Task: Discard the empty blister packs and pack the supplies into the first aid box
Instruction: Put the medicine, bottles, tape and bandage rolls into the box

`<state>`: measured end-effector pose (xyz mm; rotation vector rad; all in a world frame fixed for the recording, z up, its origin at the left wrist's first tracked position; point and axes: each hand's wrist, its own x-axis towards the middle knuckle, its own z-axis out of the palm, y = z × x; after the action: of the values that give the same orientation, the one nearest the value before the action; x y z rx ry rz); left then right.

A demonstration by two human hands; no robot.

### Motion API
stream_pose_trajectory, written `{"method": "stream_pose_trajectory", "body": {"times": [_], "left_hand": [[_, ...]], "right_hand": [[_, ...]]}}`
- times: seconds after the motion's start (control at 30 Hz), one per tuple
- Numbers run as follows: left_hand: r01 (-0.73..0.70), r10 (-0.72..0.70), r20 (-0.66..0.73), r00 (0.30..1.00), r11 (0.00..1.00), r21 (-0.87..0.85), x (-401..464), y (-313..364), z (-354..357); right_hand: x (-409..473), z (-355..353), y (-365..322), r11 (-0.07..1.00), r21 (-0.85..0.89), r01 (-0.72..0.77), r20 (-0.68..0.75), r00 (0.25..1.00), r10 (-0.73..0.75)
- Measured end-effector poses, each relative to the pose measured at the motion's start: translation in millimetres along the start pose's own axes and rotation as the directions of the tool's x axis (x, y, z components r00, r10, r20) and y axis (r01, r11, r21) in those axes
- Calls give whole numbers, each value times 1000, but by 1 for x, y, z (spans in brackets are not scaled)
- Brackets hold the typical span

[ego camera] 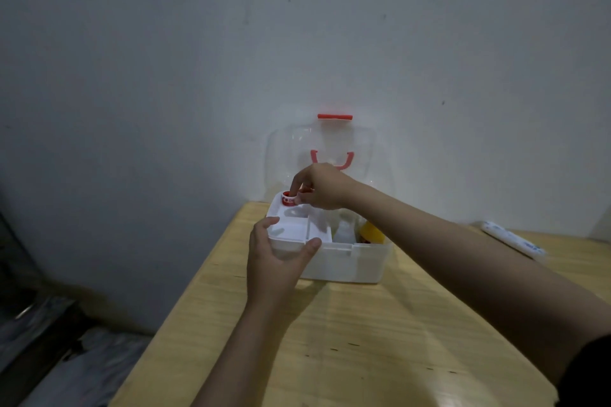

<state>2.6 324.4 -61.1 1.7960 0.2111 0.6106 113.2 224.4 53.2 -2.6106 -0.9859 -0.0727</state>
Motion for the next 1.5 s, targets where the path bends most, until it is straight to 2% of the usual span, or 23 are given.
{"method": "stream_pose_trajectory", "body": {"times": [0.2,0.37,0.47,0.57,0.63,0.77,0.87,0.97,1.1,1.17,1.2,1.3,1.4,1.5], "left_hand": [[-20,20,0,1000,1000,-5,0,-3,-1],[-30,30,-10,1000,1000,8,1,-5,-1],[-16,16,-11,1000,999,29,2,-6,-1],[-9,9,-12,1000,999,34,4,-6,-1],[-10,10,-13,1000,1000,26,4,-4,0],[-28,28,-9,1000,999,40,3,-4,2],[-22,22,-1,1000,999,24,0,-2,3],[-20,20,3,1000,1000,20,-1,1,3],[-12,12,12,1000,1000,23,1,-2,3],[-15,15,11,1000,1000,15,1,-2,4],[-17,17,9,1000,1000,10,0,-2,4],[-15,15,17,1000,1000,2,0,-3,5],[-5,5,23,1000,1000,7,1,-6,5],[-4,4,25,1000,1000,2,1,-7,6]], "right_hand": [[11,18,-1,996,-86,23,77,997,-17],[9,14,-3,998,-62,22,79,997,-17],[-7,-3,-5,1000,3,9,-13,1000,-9],[-40,-21,-2,995,100,-20,-196,980,40],[-73,-27,6,987,146,-67,-280,954,106],[-147,-18,39,960,179,-214,-350,898,266],[-199,-4,75,913,135,-384,-391,826,405],[-249,5,118,818,61,-571,-486,699,524],[-301,9,165,505,-111,-856,-535,480,695],[-318,10,179,377,-128,-917,-518,386,763],[-324,11,184,346,-124,-930,-511,359,781],[-331,18,195,397,-68,-915,-524,371,767],[-320,19,184,603,55,-796,-576,468,670],[-288,8,148,799,256,-544,-601,558,572]]}}
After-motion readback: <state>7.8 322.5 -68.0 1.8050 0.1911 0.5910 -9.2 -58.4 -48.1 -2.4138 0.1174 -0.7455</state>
